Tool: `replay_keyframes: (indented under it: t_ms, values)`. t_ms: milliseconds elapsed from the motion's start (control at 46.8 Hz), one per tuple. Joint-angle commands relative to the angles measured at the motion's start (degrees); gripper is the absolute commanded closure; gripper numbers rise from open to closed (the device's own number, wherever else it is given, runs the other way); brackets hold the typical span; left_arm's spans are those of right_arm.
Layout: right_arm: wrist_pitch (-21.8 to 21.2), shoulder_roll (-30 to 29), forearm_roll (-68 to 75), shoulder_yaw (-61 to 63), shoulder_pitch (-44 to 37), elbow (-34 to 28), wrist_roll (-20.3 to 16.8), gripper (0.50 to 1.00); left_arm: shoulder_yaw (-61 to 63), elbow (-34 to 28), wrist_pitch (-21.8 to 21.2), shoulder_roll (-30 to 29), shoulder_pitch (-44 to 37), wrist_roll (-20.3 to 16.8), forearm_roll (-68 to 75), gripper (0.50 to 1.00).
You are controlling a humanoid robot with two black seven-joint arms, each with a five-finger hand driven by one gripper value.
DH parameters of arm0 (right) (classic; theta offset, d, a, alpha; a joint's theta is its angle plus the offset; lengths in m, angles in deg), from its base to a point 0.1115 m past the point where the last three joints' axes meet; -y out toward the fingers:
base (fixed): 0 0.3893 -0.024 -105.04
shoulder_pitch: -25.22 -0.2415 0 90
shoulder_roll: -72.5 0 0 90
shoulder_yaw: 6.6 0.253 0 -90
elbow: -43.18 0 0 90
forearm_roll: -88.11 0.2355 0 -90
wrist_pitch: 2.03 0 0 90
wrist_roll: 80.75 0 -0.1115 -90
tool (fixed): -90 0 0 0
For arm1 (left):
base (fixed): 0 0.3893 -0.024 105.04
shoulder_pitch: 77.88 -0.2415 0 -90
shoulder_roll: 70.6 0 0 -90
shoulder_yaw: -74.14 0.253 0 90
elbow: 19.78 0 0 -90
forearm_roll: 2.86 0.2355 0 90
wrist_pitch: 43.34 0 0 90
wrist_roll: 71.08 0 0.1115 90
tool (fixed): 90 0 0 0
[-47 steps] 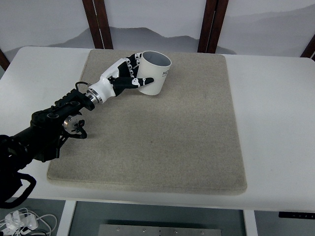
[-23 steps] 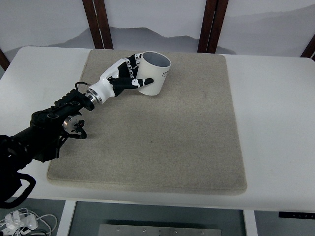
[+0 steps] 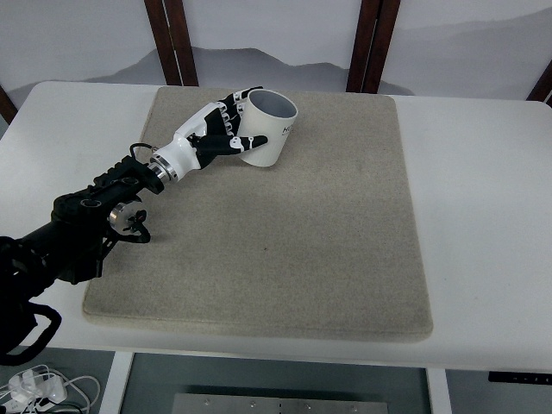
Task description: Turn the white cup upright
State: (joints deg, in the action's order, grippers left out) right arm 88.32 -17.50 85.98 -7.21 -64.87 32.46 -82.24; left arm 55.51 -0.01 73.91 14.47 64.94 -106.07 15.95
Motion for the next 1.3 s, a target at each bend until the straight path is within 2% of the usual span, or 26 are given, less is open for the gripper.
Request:
replay_keyframes:
  t_ms: [0,363,683,918,1068,1175,1282]
  values:
    - [0.0,0.0,-0.1,0.0,0.0,0.0,0.0,0.548,0.0,0.0,0.1,0.0,0.0,0.0,0.0,0.508]
    - [0.0,0.0,0.0,0.0,0.0,0.0,0.0,0.548,-0.2,0.2,0.2,0.0,0.3,0.0,-0.1,0.506]
    - [0.0,0.0,0.0,0.0,0.0,0.0,0.0,0.548,-1.3,0.5,0.5,-0.9,3.9,0.0,-1.0,0.506]
    - [0.0,0.0,0.0,0.0,0.0,0.0,0.0,0.548,-7.0,0.5,0.5,-2.0,5.5,0.0,-1.0,0.506]
    - [0.0,0.0,0.0,0.0,0.0,0.0,0.0,0.548,-11.6,-0.6,-0.3,-2.0,6.2,0.0,-2.4,0.506]
    - [0.0,0.0,0.0,0.0,0.0,0.0,0.0,0.548,-13.6,-3.7,-0.4,-2.0,6.3,0.0,-5.1,0.506]
    - [0.0,0.0,-0.1,0.0,0.0,0.0,0.0,0.548,-13.6,-6.3,-3.1,-1.9,7.3,0.0,-10.4,0.506]
